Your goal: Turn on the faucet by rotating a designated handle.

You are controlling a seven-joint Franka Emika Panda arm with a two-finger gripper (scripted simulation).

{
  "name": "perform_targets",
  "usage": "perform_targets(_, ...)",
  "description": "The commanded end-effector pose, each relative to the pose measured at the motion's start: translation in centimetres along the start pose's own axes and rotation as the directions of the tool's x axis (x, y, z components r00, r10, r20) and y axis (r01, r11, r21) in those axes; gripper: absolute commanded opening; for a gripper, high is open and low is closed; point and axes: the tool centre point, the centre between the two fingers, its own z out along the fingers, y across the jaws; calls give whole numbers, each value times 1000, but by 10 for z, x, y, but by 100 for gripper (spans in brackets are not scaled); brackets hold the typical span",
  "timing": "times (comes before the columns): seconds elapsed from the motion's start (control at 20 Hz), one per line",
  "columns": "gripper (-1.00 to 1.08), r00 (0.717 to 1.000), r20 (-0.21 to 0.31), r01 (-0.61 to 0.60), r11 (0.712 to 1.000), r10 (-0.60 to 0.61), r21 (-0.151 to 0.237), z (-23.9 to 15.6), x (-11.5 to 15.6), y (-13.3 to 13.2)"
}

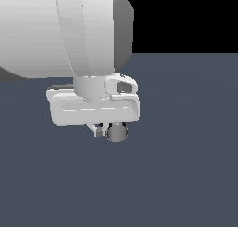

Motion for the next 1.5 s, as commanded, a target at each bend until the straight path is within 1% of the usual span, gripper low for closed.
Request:
perform_targets(0.0, -100, 999, -7, -36, 999, 36, 0, 3, 8, 29)
perform_targets(1.05, -100, 999, -7, -36, 999, 36, 0, 3, 13, 131)
perform_targets(1.1, -100, 999, -7, -36, 999, 36, 0, 3, 13, 131)
perform_targets(1.15, -100, 1000, -15, -16, 1000, 16, -1, -2, 17, 118)
perform_targets(1.45, -100, 1000, -14, -18, 1000, 18, -1, -1, 33, 135)
